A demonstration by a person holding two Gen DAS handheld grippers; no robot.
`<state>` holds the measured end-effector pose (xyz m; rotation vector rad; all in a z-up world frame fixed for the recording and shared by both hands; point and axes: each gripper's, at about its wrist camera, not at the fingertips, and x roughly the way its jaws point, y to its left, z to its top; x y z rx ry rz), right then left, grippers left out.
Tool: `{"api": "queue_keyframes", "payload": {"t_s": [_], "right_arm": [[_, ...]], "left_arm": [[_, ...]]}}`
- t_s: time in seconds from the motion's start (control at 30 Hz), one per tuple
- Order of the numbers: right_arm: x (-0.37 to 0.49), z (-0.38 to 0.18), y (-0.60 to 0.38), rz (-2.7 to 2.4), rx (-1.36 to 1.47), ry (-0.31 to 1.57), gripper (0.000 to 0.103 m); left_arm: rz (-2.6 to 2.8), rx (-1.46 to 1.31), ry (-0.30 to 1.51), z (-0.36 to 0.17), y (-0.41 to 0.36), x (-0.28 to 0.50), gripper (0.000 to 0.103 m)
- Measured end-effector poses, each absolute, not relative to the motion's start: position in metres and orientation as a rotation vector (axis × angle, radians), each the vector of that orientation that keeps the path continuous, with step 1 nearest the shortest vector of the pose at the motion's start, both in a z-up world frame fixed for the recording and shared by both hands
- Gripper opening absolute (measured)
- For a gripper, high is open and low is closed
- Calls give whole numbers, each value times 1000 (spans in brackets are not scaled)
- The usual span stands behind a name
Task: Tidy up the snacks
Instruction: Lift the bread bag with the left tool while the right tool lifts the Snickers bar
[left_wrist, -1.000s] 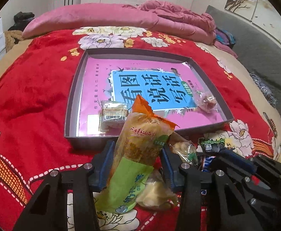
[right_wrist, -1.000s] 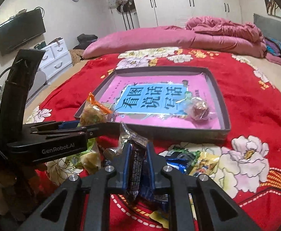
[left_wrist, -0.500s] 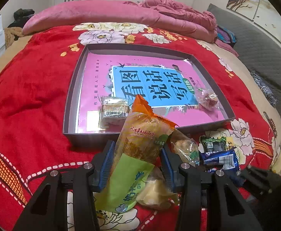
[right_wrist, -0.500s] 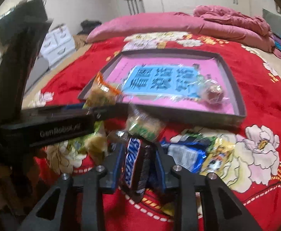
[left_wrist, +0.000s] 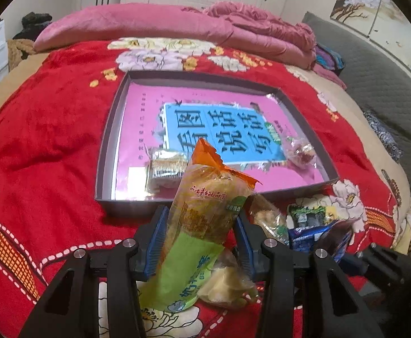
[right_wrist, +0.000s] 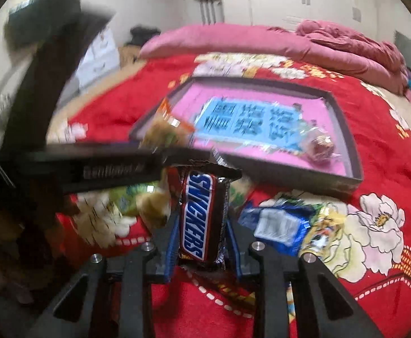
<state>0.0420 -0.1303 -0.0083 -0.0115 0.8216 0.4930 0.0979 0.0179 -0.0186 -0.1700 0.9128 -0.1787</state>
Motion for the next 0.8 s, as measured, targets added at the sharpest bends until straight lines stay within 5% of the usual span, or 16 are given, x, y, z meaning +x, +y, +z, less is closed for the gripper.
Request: {"api": "queue_keyframes", "payload": {"t_s": [0.8], "right_arm": [[72, 14, -196, 339, 211, 722, 30]], "left_arm": [[-92, -392, 728, 11, 77, 87, 41]]}}
